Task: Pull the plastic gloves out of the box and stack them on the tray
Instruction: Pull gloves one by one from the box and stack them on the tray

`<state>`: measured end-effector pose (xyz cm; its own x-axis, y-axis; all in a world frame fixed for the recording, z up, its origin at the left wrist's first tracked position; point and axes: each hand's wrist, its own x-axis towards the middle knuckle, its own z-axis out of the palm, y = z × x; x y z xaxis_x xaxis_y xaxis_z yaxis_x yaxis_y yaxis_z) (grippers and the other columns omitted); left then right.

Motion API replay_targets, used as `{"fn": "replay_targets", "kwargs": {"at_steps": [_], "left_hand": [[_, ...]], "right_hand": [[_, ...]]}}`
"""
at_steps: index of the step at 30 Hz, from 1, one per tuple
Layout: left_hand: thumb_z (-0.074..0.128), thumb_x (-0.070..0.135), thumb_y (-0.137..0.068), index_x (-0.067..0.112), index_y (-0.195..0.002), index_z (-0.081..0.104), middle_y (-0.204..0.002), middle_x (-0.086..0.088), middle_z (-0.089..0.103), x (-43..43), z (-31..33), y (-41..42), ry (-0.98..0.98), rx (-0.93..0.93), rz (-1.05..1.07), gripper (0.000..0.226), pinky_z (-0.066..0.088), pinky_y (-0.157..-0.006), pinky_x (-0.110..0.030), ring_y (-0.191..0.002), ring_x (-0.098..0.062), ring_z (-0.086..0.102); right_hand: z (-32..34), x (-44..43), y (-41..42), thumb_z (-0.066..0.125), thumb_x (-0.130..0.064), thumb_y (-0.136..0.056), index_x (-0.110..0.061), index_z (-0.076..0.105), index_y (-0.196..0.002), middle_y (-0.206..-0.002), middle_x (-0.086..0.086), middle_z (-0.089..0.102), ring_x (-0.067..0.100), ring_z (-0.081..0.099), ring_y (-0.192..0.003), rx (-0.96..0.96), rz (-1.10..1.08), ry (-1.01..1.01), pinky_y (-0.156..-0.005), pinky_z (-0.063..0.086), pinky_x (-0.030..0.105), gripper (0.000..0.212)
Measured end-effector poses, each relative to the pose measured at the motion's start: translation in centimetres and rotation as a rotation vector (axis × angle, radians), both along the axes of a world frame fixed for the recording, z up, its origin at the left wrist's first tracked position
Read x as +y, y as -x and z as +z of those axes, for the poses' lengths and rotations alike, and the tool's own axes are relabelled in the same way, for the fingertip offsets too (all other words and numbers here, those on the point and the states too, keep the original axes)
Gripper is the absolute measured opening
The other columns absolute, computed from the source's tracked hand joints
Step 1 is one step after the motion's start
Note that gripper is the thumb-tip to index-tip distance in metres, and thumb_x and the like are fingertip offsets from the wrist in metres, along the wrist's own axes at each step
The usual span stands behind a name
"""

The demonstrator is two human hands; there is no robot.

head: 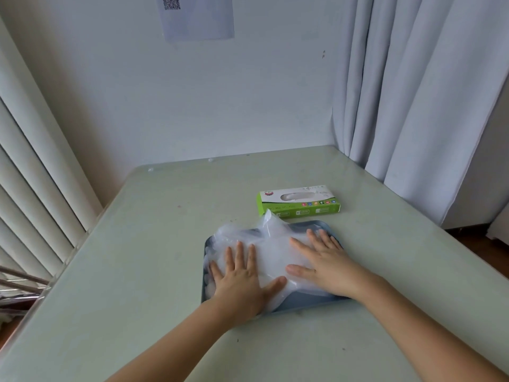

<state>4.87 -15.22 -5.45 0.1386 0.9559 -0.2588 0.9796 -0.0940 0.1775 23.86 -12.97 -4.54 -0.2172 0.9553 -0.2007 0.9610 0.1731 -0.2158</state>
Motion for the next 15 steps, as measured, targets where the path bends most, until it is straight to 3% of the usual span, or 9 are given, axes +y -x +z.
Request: {"fn": "replay_targets", "kwargs": {"at_steps": [3,5,7,11,13,15], "left_hand": [[0.025,0.078,-0.083,0.017,-0.153,-0.006,-0.16,-0.005,-0.012,0.4,1.0,0.0,0.012,-0.024,0.006,0.098,-0.001,-0.113,-0.06,-0.147,-0.028,-0.012],[0.03,0.078,-0.082,0.016,-0.15,0.015,-0.158,-0.004,0.013,1.5,2.6,-0.1,-0.08,-0.067,-0.003,0.093,0.01,-0.114,-0.054,-0.146,-0.025,0.008],[0.038,0.072,-0.086,0.017,-0.142,0.033,-0.148,-0.002,0.036,3.2,4.4,-0.5,-0.223,-0.156,-0.013,0.078,0.021,-0.112,-0.043,-0.138,-0.022,0.029],[0.054,0.046,-0.092,0.016,-0.137,0.042,-0.139,-0.005,0.046,8.4,7.1,-1.7,-0.345,-0.421,-0.014,0.056,0.031,-0.103,-0.029,-0.128,-0.022,0.043],[0.059,0.038,-0.091,0.015,-0.138,0.043,-0.138,-0.005,0.047,11.3,7.6,-2.4,-0.34,-0.459,-0.034,0.055,0.033,-0.099,-0.026,-0.125,-0.021,0.046],[0.063,0.037,-0.088,0.013,-0.14,0.041,-0.14,-0.005,0.048,13.9,7.7,-3.0,-0.292,-0.444,-0.065,0.061,0.035,-0.099,-0.026,-0.125,-0.02,0.048]], "right_hand": [[1.6,1.2,-0.9,0.041,-0.055,-0.094,-0.022,0.032,-0.147,-0.157,0.007,0.024,0.021,0.017,-0.145,0.178,-0.043,-0.194,-0.114,0.013,0.027,0.063],[3.0,2.9,-2.1,0.054,-0.037,-0.095,-0.018,0.055,-0.132,-0.138,0.003,0.052,0.018,0.045,-0.128,0.28,-0.098,-0.337,-0.099,0.032,0.023,0.042],[4.4,5.0,-2.9,0.059,-0.027,-0.092,-0.017,0.067,-0.116,-0.12,0.002,0.064,0.019,0.057,-0.11,0.308,-0.164,-0.389,-0.085,0.038,0.025,0.027],[5.6,10.5,-3.4,0.062,-0.022,-0.086,-0.011,0.074,-0.081,-0.086,0.009,0.07,0.028,0.061,-0.085,0.314,-0.286,-0.35,-0.071,0.044,0.033,0.017],[5.6,12.7,-2.8,0.063,-0.031,-0.084,-0.009,0.058,-0.058,-0.059,0.012,0.052,0.032,0.049,-0.065,0.3,-0.371,-0.29,-0.052,0.034,0.034,0.033],[5.4,13.9,-1.5,0.066,-0.048,-0.08,-0.011,0.046,-0.057,-0.057,0.005,0.046,0.027,0.048,-0.065,0.25,-0.447,-0.219,-0.047,0.027,0.029,0.048]]}}
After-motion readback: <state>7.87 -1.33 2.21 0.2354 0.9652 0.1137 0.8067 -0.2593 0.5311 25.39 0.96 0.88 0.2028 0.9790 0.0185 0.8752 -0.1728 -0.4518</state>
